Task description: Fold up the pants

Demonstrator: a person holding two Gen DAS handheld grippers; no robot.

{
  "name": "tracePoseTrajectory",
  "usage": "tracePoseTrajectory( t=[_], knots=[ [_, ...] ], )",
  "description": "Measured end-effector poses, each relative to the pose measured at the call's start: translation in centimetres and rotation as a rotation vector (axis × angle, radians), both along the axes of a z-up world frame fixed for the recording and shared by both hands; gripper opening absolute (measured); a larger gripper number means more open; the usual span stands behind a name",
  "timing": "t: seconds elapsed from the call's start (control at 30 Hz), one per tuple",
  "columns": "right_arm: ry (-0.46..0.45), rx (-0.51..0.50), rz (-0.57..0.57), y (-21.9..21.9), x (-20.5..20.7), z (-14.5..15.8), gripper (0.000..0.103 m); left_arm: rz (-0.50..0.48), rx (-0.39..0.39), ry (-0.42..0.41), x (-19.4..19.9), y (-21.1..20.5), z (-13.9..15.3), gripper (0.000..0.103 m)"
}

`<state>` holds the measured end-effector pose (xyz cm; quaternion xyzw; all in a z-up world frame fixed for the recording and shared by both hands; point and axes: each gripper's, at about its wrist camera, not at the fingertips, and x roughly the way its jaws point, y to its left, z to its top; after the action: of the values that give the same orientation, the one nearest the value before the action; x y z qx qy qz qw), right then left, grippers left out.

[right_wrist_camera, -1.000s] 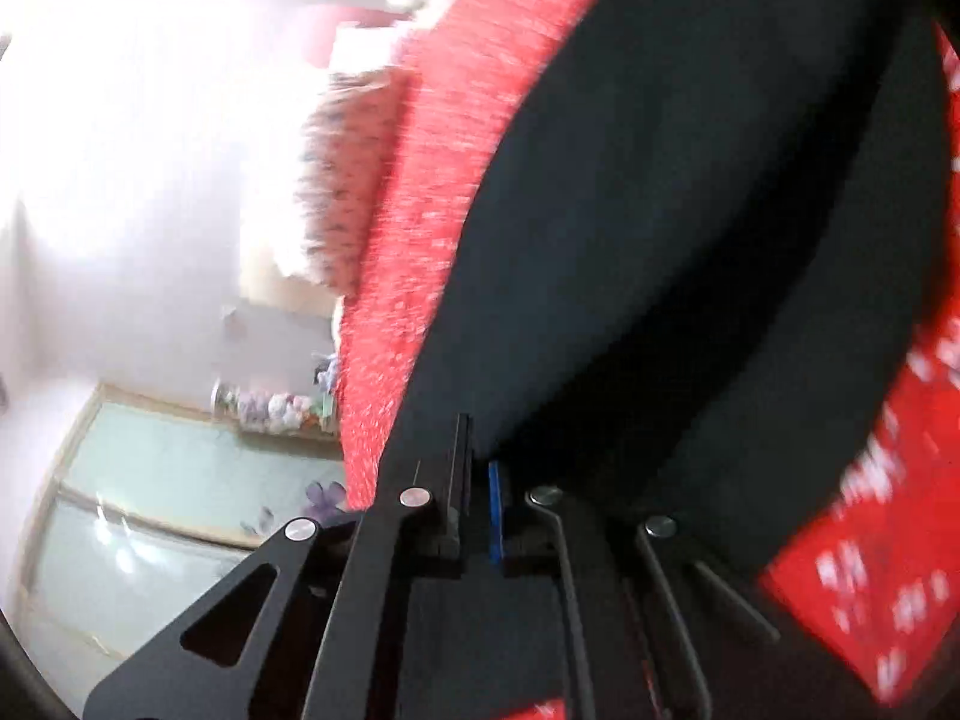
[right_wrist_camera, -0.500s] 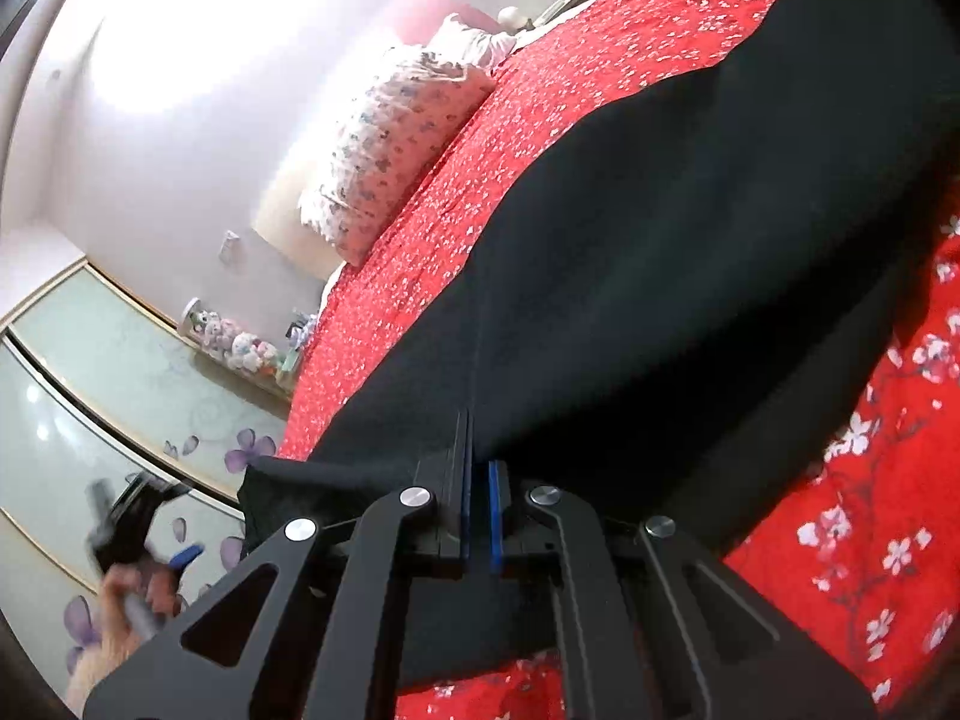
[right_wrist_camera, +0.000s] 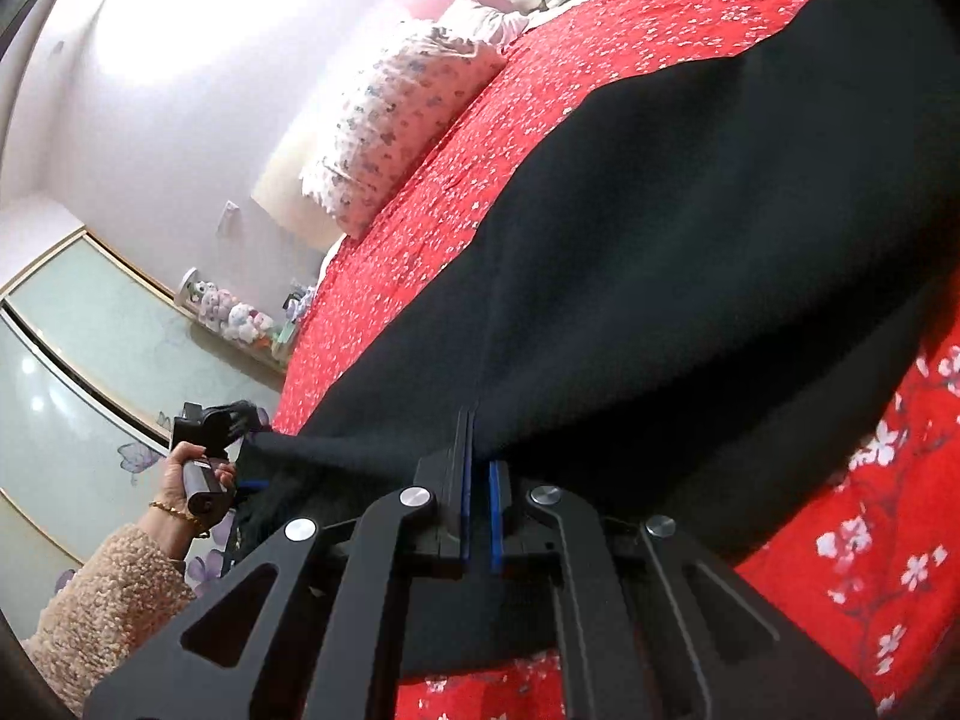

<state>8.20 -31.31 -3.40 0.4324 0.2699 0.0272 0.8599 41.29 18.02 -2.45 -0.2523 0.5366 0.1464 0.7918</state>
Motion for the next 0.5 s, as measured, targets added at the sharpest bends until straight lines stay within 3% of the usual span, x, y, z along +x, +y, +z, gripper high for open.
tracePoseTrajectory(
  t=[0.03, 0.13, 0.3, 0.43, 0.5],
  knots=[
    [-0.001, -0.002, 0.003, 0.0, 0.1, 0.0, 0.004, -0.006, -0.035, -0.015, -0.4, 0.1, -0.1, 0.008],
    [-0.012, 0.002, 0.005, 0.0, 0.2, 0.1, 0.005, 0.018, -0.084, -0.12, -3.4, 1.5, 1.2, 0.007],
    [-0.058, 0.016, 0.011, -0.5, 0.0, 0.2, 0.004, 0.003, -0.07, -0.234, -8.8, 1.9, 4.8, 0.007],
    [-0.088, -0.002, 0.011, -1.1, -0.3, 0.8, 0.004, -0.016, -0.049, -0.322, -16.1, 3.0, 7.2, 0.007],
    [-0.094, -0.018, 0.004, -1.5, -0.6, 1.3, 0.004, 0.006, -0.075, -0.359, -20.5, 3.8, 7.5, 0.007]
  ],
)
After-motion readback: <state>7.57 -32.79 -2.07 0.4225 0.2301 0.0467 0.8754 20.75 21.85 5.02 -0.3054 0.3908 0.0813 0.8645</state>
